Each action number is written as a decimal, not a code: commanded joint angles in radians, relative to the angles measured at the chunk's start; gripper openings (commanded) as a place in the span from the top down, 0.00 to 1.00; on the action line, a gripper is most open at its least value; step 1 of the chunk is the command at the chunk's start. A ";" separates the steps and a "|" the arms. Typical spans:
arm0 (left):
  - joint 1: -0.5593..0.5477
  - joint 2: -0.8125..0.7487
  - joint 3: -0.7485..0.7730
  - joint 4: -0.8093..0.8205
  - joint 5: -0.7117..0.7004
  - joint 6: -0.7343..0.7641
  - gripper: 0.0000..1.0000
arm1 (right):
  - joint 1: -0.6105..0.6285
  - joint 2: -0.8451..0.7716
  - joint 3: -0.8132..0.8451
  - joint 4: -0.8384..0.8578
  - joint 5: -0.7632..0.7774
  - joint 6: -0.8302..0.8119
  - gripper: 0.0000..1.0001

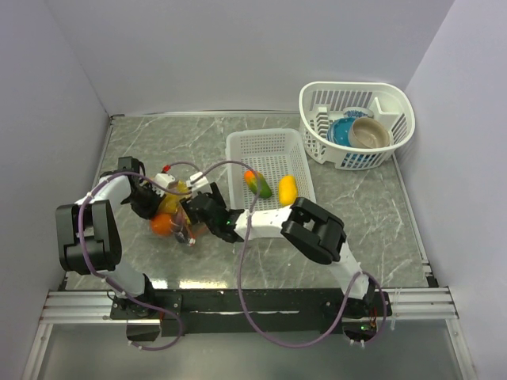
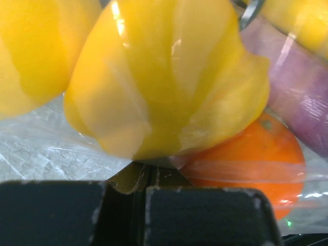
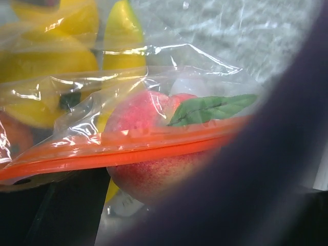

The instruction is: Open the zip-top bag and remove the fake food

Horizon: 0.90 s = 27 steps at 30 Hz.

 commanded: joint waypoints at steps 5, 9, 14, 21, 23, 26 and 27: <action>-0.005 0.030 0.035 0.037 0.014 -0.057 0.99 | 0.029 -0.298 -0.278 0.078 -0.162 0.011 0.55; -0.002 0.042 0.040 0.077 -0.009 -0.111 0.99 | 0.029 -0.461 -0.408 0.077 -0.352 -0.003 0.52; -0.003 0.036 0.034 0.099 -0.026 -0.125 0.99 | 0.021 -0.651 -0.501 0.008 -0.365 -0.017 0.49; -0.002 0.024 0.035 0.087 -0.029 -0.129 0.99 | -0.103 -0.702 -0.475 -0.083 0.023 0.017 0.55; -0.002 0.015 0.041 0.074 -0.016 -0.131 0.99 | -0.157 -0.664 -0.449 -0.161 0.112 0.078 0.59; -0.003 0.004 0.043 0.068 -0.012 -0.131 0.99 | -0.220 -0.636 -0.454 -0.204 0.250 0.121 0.58; -0.003 0.003 0.044 0.068 -0.013 -0.131 0.99 | -0.230 -0.639 -0.461 -0.206 0.267 0.129 0.46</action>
